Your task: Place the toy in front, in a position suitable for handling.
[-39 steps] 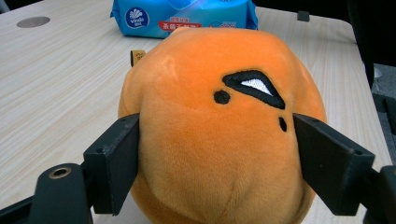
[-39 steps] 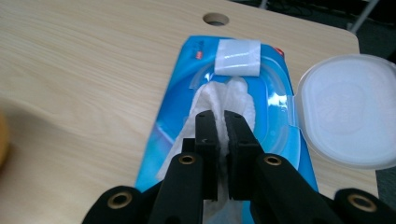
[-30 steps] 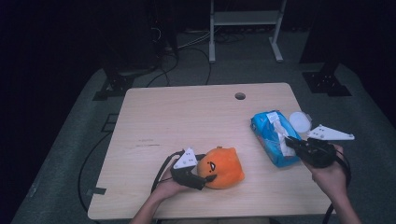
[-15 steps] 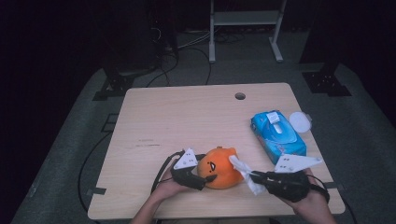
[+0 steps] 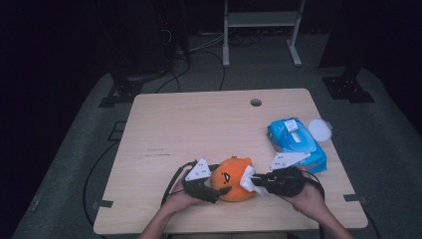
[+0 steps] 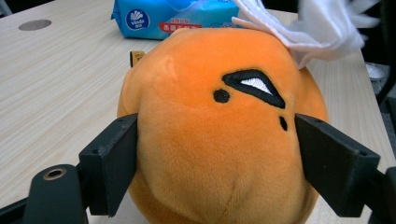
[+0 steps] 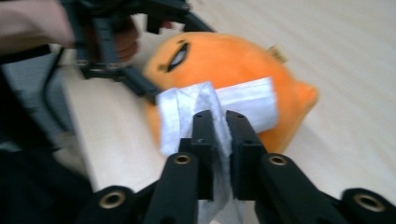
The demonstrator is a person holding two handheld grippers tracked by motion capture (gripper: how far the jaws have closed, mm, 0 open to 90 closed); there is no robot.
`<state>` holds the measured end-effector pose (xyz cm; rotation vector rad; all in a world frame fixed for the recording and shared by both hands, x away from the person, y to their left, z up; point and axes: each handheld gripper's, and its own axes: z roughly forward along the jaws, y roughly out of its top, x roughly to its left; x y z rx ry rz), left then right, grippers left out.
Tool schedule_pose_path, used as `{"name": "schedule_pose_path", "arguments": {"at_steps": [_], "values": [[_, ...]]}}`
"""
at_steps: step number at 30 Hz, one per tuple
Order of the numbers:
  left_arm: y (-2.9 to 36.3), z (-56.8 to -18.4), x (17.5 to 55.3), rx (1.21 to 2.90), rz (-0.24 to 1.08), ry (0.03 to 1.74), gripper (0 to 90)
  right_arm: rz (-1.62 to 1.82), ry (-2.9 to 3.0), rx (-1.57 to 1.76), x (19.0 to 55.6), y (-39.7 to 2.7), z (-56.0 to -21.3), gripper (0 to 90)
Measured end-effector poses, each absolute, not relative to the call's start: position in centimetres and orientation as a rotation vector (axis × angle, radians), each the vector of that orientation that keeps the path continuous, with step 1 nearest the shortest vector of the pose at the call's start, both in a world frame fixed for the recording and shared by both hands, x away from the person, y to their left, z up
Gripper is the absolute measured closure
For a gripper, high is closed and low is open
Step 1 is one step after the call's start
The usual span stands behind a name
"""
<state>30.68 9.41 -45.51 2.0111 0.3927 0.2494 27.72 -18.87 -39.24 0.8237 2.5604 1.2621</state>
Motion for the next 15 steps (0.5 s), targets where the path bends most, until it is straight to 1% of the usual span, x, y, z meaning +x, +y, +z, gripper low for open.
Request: {"name": "schedule_pose_path", "arguments": {"at_steps": [2, 4, 9, 11, 15], "values": [[9.4, -45.5, 30.7, 2.014, 0.249, 0.393, 17.9, 1.227, 2.537, 0.780, 27.9, -18.5, -39.7, 73.2], [9.4, -45.5, 30.7, 2.020, 0.250, 0.394, 17.6, 1.213, 2.520, 0.744, 28.1, -18.1, -40.2, 70.0], [9.3, -45.6, 30.6, 2.030, 0.245, 0.381, 17.2, 1.238, 2.519, 0.686, 28.5, -17.7, -40.9, 57.0], [9.2, -45.6, 30.6, 2.034, 0.243, 0.376, 17.2, 1.236, 2.515, 0.644, 28.5, -17.4, -41.1, 55.4], [9.0, -45.5, 30.6, 2.061, 0.246, 0.366, 16.0, 1.190, 2.506, 0.586, 28.3, -16.4, -41.6, 56.6]]}}
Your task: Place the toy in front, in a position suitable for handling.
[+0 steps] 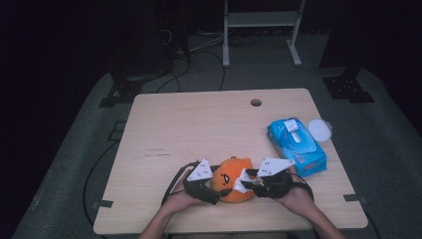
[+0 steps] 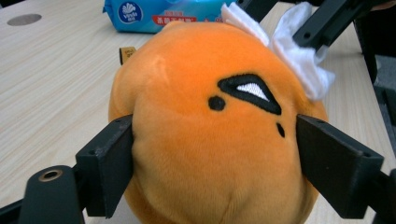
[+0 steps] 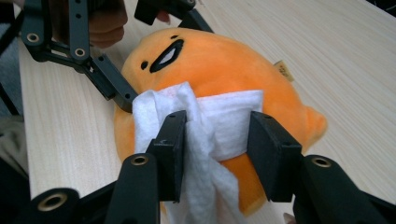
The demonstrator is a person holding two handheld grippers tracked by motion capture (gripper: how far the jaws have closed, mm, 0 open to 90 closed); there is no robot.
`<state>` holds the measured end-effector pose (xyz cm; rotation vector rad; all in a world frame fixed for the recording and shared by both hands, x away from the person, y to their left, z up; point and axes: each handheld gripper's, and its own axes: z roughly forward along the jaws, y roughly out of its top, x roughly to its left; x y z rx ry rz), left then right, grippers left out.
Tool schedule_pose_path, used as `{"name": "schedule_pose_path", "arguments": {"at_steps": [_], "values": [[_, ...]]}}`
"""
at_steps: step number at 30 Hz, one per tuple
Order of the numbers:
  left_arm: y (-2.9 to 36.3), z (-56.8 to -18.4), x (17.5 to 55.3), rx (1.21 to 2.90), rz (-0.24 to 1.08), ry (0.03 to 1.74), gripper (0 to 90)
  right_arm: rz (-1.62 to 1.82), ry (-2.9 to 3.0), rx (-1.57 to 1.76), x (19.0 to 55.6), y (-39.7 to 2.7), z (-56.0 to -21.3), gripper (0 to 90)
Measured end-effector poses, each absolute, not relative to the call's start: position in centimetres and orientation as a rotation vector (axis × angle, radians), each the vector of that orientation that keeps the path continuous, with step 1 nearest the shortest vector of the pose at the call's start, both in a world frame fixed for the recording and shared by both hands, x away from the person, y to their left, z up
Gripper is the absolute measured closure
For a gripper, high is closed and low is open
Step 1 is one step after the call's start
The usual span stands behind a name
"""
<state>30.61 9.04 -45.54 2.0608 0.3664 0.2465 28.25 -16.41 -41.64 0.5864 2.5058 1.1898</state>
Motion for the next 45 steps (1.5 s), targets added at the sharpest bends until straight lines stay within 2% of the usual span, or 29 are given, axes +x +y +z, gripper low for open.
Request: {"name": "schedule_pose_path", "arguments": {"at_steps": [4, 11, 13, 16, 21, 33, 36, 39, 41, 43, 45], "values": [[9.1, -45.6, 30.7, 2.066, 0.239, 0.364, 14.4, 1.151, 2.490, 0.566, 28.1, -15.7, -42.1, 59.6], [9.3, -44.7, 30.4, 2.088, 0.258, 0.371, 8.5, 1.115, 2.457, 0.588, 27.5, -15.3, -42.4, 70.8], [9.3, -44.7, 30.3, 2.090, 0.269, 0.366, 9.7, 1.106, 2.451, 0.599, 27.3, -15.2, -42.4, 74.0], [9.2, -44.8, 30.2, 2.097, 0.309, 0.361, 16.5, 1.091, 2.448, 0.605, 27.2, -15.4, -42.2, 76.8], [9.1, -44.9, 30.4, 2.090, 0.323, 0.369, 21.9, 1.118, 2.458, 0.655, 27.5, -16.5, -41.6, 78.6], [9.3, -45.2, 31.1, 2.063, 0.288, 0.388, 21.9, 1.139, 2.460, 0.752, 27.9, -18.9, -41.4, 80.3], [9.4, -45.2, 31.2, 2.063, 0.270, 0.397, 19.4, 1.129, 2.469, 0.732, 27.9, -17.9, -41.8, 80.5], [9.8, -44.6, 31.3, 2.048, 0.230, 0.404, 10.8, 1.128, 2.482, 0.729, 27.9, -17.6, -42.0, 80.4], [10.0, -44.3, 31.1, 2.033, 0.226, 0.385, 9.9, 1.137, 2.483, 0.752, 27.9, -17.9, -42.1, 80.3], [9.9, -44.3, 30.8, 2.055, 0.242, 0.366, 12.5, 1.139, 2.486, 0.765, 28.0, -18.4, -42.4, 80.3], [9.8, -44.5, 30.7, 2.065, 0.269, 0.362, 18.9, 1.151, 2.491, 0.782, 28.2, -18.9, -42.4, 80.2]]}}
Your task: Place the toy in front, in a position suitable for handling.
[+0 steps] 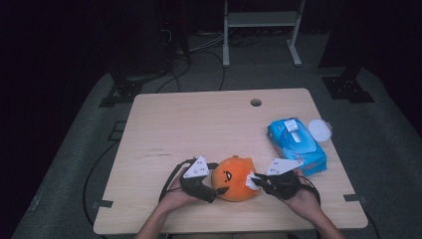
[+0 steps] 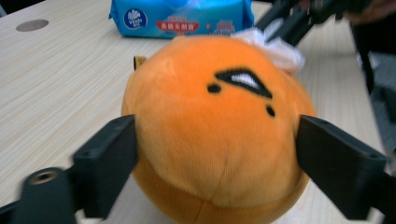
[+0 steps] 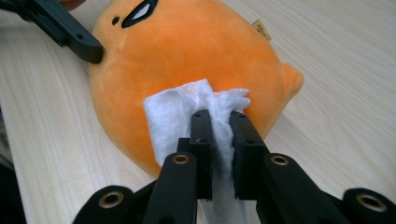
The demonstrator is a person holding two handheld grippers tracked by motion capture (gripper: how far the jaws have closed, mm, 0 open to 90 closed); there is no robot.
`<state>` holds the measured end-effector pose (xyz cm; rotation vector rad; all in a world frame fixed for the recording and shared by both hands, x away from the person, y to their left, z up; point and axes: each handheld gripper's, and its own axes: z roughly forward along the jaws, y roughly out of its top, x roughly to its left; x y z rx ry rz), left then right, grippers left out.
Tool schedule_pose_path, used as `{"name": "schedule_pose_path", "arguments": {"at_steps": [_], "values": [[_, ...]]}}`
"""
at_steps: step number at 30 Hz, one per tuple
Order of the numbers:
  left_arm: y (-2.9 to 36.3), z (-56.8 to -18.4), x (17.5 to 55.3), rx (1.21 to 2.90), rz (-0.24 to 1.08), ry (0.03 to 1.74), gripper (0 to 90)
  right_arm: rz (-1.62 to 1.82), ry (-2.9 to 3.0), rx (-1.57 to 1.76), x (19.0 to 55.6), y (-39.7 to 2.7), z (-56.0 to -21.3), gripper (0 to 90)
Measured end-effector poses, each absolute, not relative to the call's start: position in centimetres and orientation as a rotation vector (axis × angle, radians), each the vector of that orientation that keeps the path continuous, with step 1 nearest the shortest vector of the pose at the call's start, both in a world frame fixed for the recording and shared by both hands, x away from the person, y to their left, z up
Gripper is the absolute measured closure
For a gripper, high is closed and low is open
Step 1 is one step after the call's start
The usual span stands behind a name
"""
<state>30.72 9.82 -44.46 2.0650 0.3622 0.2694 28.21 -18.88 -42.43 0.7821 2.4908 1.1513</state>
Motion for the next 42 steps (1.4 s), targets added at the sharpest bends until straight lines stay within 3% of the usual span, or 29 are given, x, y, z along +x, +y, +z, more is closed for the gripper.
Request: {"name": "schedule_pose_path", "arguments": {"at_steps": [4, 11, 22, 32, 42], "values": [[9.5, -44.7, 31.0, 2.049, 0.285, 0.389, 24.5, 1.174, 2.471, 0.754, 27.7, -18.4, -41.6, 80.3], [9.4, -45.0, 31.1, 2.047, 0.283, 0.413, 25.0, 1.131, 2.487, 0.580, 26.3, -15.1, -41.4, 79.9], [9.8, -45.4, 31.3, 2.016, 0.267, 0.425, 24.2, 1.110, 2.442, 0.724, 27.7, -19.7, -41.9, 79.7], [9.7, -45.5, 31.2, 2.011, 0.265, 0.432, 22.2, 1.151, 2.465, 0.612, 26.8, -17.4, -41.6, 79.5], [9.9, -45.6, 31.4, 1.987, 0.235, 0.461, 20.7, 1.092, 2.442, 0.734, 28.2, -20.5, -42.3, 79.4]]}}
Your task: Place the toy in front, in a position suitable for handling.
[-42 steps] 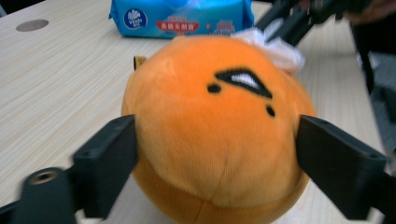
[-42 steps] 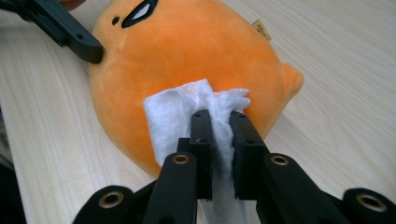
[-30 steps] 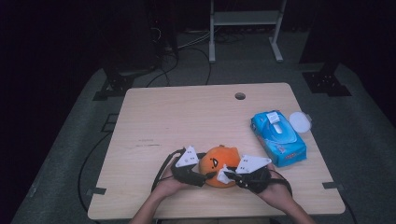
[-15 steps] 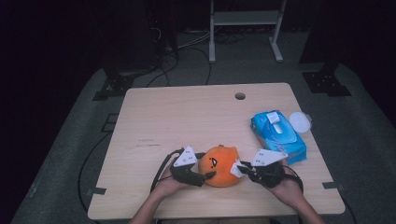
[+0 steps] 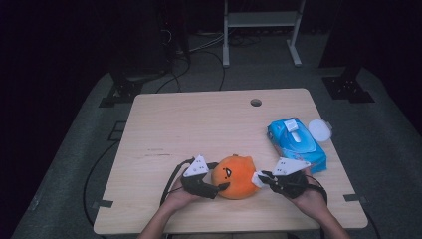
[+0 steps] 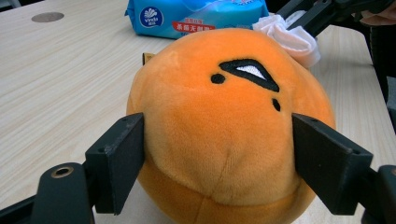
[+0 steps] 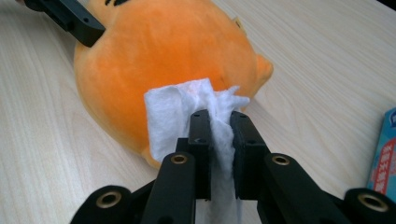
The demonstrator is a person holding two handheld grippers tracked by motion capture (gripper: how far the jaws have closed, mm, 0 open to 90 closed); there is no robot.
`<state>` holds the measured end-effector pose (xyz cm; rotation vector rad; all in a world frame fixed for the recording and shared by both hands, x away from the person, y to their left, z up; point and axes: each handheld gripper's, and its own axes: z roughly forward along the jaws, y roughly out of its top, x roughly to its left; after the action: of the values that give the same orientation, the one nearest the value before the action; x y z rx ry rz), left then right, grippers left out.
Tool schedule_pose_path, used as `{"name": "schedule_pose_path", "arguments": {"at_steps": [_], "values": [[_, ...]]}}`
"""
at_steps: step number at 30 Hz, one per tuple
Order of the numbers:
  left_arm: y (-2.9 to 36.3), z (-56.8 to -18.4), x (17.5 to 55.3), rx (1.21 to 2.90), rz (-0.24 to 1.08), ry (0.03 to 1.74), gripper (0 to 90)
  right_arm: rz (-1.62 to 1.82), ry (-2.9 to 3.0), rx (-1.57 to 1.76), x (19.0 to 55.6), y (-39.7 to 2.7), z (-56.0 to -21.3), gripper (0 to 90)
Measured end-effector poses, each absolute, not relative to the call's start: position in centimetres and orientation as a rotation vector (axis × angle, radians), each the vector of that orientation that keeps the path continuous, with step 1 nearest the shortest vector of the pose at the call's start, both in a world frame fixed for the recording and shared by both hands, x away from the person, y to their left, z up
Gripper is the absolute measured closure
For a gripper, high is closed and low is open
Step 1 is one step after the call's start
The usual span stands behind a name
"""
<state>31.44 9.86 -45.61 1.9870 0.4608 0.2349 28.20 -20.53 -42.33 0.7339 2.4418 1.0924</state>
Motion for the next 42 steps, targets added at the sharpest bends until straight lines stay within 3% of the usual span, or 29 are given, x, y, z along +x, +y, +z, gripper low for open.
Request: {"name": "schedule_pose_path", "arguments": {"at_steps": [11, 18, 24, 26, 31, 37, 42], "values": [[9.3, -45.5, 31.7, 1.984, 0.231, 0.521, 20.4, 1.156, 2.501, 0.582, 26.6, -16.6, -41.7, 79.7], [9.5, -45.5, 31.9, 1.966, 0.211, 0.531, 19.9, 1.139, 2.466, 0.680, 27.7, -19.5, -41.9, 79.6], [9.8, -45.1, 31.7, 1.989, 0.187, 0.461, 10.5, 1.123, 2.479, 0.705, 28.1, -20.0, -42.4, 79.6], [9.8, -45.2, 31.5, 2.002, 0.184, 0.462, 11.8, 1.123, 2.481, 0.706, 28.0, -20.0, -42.3, 79.6], [9.3, -45.0, 31.1, 2.004, 0.230, 0.419, 24.5, 1.168, 2.464, 0.669, 27.1, -18.9, -41.6, 79.6], [8.2, -44.7, 29.8, 2.053, 0.338, 0.307, 26.6, 1.227, 2.455, 0.589, 26.3, -16.0, -40.7, 79.2], [8.4, -44.9, 29.9, 2.050, 0.332, 0.300, 26.9, 1.239, 2.418, 0.635, 26.9, -17.1, -40.8, 79.1]]}}
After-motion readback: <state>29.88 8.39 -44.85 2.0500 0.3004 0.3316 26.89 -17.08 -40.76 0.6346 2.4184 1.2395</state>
